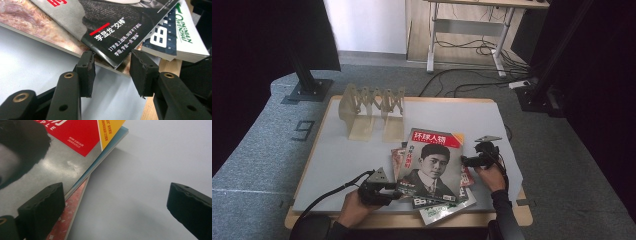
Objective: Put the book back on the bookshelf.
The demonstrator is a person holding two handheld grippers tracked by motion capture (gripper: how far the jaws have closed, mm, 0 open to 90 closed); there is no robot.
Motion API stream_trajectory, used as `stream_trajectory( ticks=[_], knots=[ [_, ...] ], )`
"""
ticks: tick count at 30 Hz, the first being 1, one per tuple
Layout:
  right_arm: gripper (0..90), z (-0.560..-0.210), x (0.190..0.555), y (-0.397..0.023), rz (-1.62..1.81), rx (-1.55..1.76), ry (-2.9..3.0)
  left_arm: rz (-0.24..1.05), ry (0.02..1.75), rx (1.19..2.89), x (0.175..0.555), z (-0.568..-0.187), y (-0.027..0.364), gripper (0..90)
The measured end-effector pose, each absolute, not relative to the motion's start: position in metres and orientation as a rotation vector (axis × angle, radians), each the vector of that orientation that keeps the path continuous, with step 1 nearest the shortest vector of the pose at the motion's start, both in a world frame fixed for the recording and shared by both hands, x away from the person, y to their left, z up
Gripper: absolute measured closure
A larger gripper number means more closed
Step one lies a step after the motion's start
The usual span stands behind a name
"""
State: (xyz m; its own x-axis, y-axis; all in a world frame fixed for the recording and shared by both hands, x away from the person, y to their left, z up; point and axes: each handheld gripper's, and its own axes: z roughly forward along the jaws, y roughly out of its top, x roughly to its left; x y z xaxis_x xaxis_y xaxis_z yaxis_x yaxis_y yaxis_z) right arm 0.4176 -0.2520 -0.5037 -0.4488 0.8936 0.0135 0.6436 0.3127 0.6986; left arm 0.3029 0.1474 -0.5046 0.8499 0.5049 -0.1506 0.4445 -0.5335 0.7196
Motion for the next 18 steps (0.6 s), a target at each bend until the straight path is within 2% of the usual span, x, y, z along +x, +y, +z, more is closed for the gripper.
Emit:
stream_trajectory(
  ticks=[6,11,14,18],
  knots=[
    [2.9,-0.499,0.414,-0.255,0.943,1.375,2.212,0.179,0.726,2.165,0.307,-0.496,0.163,35.9],
    [2.4,-0.493,0.412,-0.253,0.974,1.358,2.217,0.207,0.820,2.158,0.316,-0.503,0.179,21.9],
    [0.3,-0.490,0.414,-0.250,0.983,1.351,2.225,0.212,0.866,2.185,0.322,-0.511,0.182,15.0],
    [0.0,-0.490,0.417,-0.244,0.988,1.337,2.245,0.237,0.903,2.232,0.327,-0.521,0.181,10.4]
  ],
)
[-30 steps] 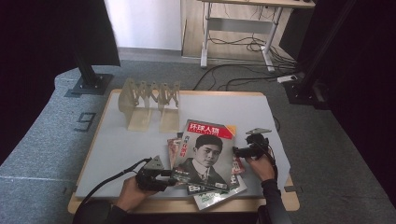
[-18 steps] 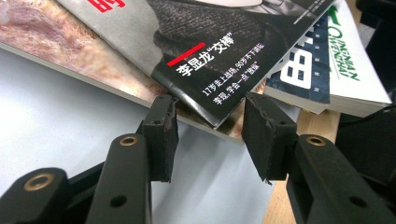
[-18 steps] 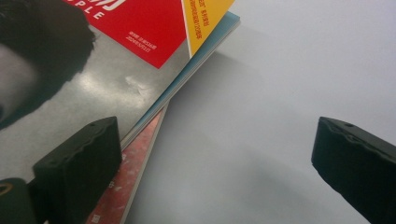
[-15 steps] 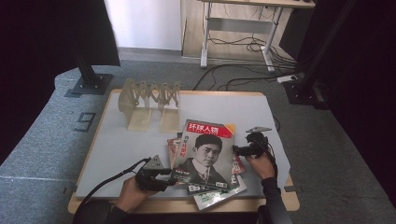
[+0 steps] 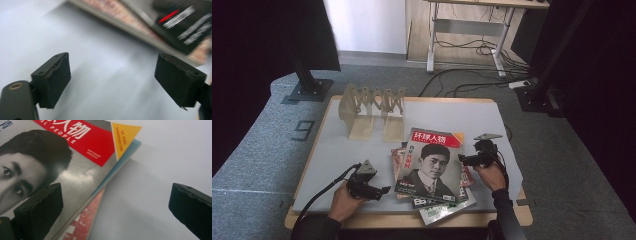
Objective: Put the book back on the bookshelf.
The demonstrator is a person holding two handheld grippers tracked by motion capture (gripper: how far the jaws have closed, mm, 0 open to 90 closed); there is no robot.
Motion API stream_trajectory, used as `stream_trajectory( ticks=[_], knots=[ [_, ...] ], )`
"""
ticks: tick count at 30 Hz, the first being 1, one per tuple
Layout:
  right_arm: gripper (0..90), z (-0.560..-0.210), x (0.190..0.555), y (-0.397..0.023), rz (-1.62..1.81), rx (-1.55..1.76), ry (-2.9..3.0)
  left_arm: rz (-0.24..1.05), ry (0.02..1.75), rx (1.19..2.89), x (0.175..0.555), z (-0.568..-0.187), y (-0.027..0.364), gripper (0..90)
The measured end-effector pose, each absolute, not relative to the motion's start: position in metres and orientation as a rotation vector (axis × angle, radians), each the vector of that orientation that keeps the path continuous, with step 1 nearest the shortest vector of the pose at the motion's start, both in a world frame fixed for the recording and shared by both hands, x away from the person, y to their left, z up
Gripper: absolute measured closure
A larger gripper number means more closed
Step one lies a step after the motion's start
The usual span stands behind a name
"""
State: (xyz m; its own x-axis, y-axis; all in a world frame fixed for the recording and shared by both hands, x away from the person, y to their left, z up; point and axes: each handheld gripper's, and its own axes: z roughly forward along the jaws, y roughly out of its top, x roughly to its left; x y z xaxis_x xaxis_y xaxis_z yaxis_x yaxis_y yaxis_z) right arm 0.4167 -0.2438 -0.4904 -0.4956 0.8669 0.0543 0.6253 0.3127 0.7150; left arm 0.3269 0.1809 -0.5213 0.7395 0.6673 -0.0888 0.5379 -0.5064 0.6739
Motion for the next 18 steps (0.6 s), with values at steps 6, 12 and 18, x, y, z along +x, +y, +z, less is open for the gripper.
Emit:
stream_trajectory(
  ticks=[6,12,18],
  knots=[
    [0.0,-0.495,0.423,-0.236,0.998,1.327,2.283,0.282,0.895,2.246,0.326,-0.527,0.177,4.1],
    [0.0,-0.502,0.434,-0.227,1.014,1.339,2.322,0.326,0.879,2.273,0.325,-0.529,0.174,3.0],
    [0.0,-0.504,0.447,-0.222,1.049,1.362,2.339,0.326,0.880,2.271,0.325,-0.529,0.174,2.9]
  ],
)
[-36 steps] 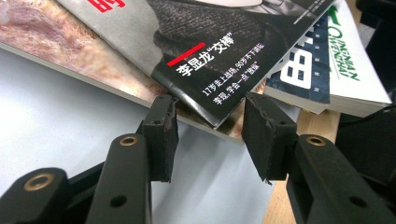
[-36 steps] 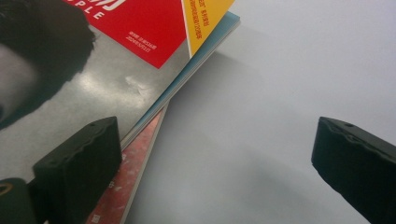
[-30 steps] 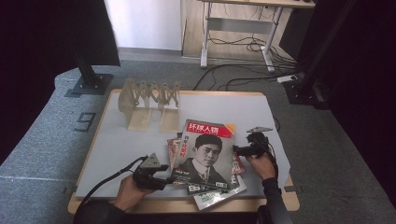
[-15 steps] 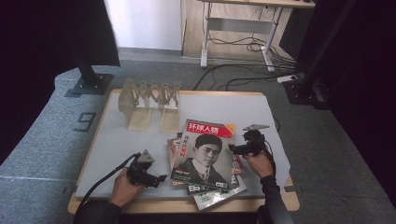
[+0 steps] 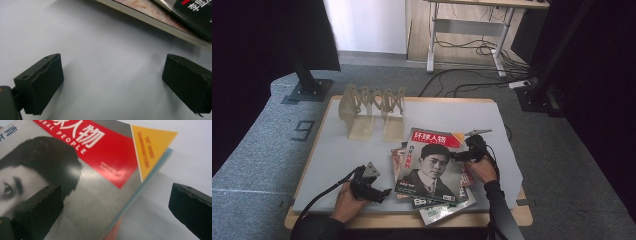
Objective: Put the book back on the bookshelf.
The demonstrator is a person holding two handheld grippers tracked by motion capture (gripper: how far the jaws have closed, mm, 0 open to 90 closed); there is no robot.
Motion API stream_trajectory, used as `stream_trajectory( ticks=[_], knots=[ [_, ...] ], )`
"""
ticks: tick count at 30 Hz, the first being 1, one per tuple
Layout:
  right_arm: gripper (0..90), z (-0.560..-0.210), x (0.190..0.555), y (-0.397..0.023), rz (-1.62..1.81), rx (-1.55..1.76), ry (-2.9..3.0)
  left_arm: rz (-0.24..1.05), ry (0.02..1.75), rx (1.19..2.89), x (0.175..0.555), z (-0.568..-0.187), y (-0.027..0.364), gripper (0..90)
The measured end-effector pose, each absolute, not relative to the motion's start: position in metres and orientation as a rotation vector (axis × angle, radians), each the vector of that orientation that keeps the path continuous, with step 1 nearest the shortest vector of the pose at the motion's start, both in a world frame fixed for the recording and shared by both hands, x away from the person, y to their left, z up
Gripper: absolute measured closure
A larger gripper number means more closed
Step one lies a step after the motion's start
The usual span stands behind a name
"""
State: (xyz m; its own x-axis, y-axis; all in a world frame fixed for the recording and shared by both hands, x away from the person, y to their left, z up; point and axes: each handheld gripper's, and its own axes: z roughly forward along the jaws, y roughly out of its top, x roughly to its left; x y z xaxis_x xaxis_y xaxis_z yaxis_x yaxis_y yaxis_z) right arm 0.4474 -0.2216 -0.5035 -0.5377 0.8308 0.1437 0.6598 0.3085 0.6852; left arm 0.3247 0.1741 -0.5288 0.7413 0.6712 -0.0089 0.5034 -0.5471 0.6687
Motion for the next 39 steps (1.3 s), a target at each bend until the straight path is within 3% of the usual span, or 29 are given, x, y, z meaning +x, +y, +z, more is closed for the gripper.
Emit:
stream_trajectory(
  ticks=[19,22,25,31,39],
  knots=[
    [0.0,-0.510,0.483,-0.221,1.118,1.450,2.391,0.329,0.878,2.274,0.325,-0.529,0.174,3.0],
    [4.0,-0.508,0.483,-0.220,1.125,1.441,2.402,0.330,0.879,2.274,0.325,-0.529,0.174,3.0],
    [14.0,-0.503,0.480,-0.218,1.117,1.406,2.401,0.328,0.878,2.275,0.325,-0.529,0.174,3.0],
    [25.3,-0.495,0.475,-0.216,1.062,1.340,2.385,0.329,0.878,2.275,0.325,-0.529,0.174,3.0],
    [61.8,-0.484,0.469,-0.219,1.029,1.269,2.354,0.329,0.877,2.275,0.325,-0.529,0.174,3.0]
  ],
)
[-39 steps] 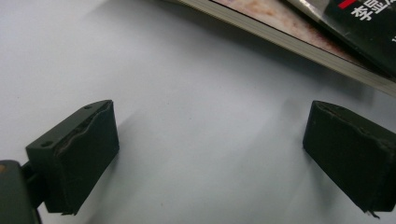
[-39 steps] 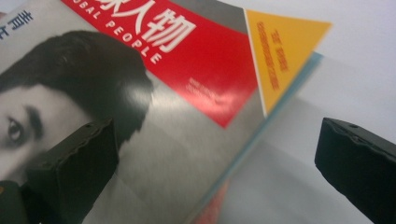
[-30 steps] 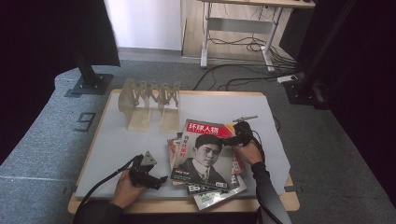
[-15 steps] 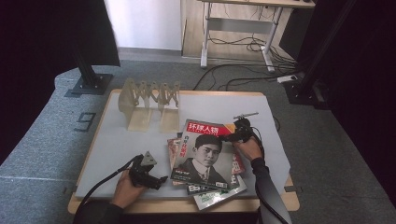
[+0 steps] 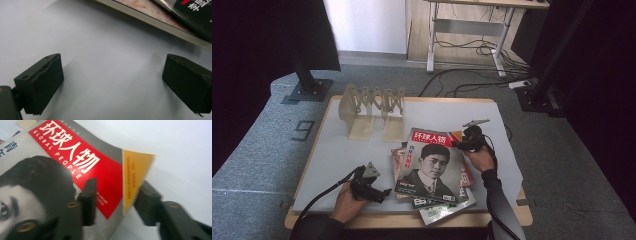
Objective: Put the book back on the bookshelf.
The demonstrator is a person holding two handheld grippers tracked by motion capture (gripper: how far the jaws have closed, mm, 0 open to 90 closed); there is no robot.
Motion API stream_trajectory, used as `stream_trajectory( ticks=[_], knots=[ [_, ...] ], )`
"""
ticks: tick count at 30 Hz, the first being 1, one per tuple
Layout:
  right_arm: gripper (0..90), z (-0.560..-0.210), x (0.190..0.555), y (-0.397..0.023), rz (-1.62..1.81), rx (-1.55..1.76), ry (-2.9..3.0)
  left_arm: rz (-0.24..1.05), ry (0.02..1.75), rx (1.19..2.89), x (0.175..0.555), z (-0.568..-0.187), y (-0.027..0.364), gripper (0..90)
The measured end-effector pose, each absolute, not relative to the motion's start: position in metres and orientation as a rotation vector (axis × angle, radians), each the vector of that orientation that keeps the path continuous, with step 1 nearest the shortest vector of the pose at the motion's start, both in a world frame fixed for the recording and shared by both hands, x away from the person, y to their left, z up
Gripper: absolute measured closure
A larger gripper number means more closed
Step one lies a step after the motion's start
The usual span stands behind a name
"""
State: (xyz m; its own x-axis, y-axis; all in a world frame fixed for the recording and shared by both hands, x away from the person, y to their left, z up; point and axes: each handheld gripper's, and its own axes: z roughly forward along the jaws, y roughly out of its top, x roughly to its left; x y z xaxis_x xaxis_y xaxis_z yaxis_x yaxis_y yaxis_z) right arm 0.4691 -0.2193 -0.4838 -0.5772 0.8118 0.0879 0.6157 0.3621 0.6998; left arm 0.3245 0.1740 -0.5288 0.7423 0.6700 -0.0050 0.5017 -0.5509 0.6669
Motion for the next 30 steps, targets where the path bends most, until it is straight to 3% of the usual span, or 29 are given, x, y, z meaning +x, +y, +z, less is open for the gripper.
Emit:
stream_trajectory(
  ticks=[4,10,25,30],
  knots=[
    [76.2,-0.478,0.466,-0.221,1.052,1.261,2.329,0.329,0.877,2.275,0.325,-0.529,0.174,3.0],
    [84.9,-0.469,0.461,-0.217,1.068,1.242,2.320,0.333,0.876,2.274,0.324,-0.529,0.174,3.1],
    [86.2,-0.439,0.445,-0.207,1.125,1.140,2.306,0.326,0.870,2.279,0.325,-0.528,0.175,3.9],
    [86.2,-0.428,0.439,-0.206,1.133,1.105,2.301,0.317,0.870,2.287,0.327,-0.525,0.178,9.5]
  ],
)
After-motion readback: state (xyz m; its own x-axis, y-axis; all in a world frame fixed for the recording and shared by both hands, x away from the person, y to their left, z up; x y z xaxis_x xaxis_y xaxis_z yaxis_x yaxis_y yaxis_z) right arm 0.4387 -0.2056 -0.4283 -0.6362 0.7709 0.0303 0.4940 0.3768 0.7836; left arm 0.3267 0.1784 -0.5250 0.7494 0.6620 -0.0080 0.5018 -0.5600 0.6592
